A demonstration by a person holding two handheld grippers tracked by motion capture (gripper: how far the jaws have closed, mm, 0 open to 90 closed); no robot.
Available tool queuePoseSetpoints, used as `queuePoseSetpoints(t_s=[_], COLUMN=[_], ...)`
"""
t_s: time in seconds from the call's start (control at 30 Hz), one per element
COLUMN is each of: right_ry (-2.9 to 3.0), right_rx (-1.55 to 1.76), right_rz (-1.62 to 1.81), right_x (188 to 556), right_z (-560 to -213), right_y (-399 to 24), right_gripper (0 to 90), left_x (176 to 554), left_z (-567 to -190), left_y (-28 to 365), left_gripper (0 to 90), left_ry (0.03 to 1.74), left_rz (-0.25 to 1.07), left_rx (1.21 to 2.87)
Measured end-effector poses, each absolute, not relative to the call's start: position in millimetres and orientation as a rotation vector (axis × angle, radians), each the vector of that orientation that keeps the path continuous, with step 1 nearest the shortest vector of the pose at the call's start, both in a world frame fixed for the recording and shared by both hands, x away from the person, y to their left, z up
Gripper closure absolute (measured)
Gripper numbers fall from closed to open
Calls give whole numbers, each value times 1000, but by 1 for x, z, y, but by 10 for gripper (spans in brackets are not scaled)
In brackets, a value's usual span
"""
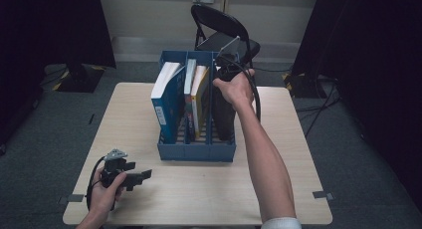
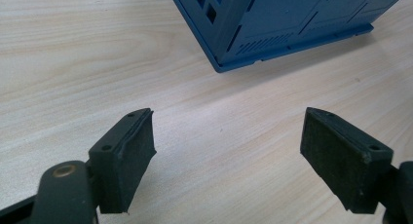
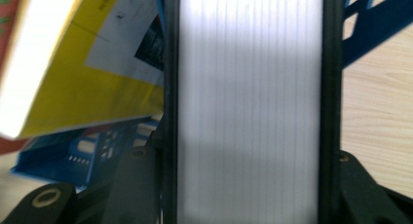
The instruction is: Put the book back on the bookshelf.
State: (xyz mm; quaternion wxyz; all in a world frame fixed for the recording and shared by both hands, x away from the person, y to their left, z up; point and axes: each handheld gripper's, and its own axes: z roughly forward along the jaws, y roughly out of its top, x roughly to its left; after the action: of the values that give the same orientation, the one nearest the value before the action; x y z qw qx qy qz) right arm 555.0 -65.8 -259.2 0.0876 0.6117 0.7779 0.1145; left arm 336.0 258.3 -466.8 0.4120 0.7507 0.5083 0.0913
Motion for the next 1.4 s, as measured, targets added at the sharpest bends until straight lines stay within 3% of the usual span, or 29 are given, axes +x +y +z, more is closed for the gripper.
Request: queuePoseSetpoints(t_s=[0.57, 1.4], right_ry=[2307, 2316], right_rx=[1838, 1742], right_rz=[368, 515], right_x=[553, 526], right_z=[-308, -312], right_y=[-68, -76], right_gripper=[533, 452], left_x=[337, 336], left_z=[-468, -467], left_y=[256, 255], left_gripper=[199, 202], left_ry=[1274, 1272], left_rz=[223, 227], left_rx=[1908, 1908])
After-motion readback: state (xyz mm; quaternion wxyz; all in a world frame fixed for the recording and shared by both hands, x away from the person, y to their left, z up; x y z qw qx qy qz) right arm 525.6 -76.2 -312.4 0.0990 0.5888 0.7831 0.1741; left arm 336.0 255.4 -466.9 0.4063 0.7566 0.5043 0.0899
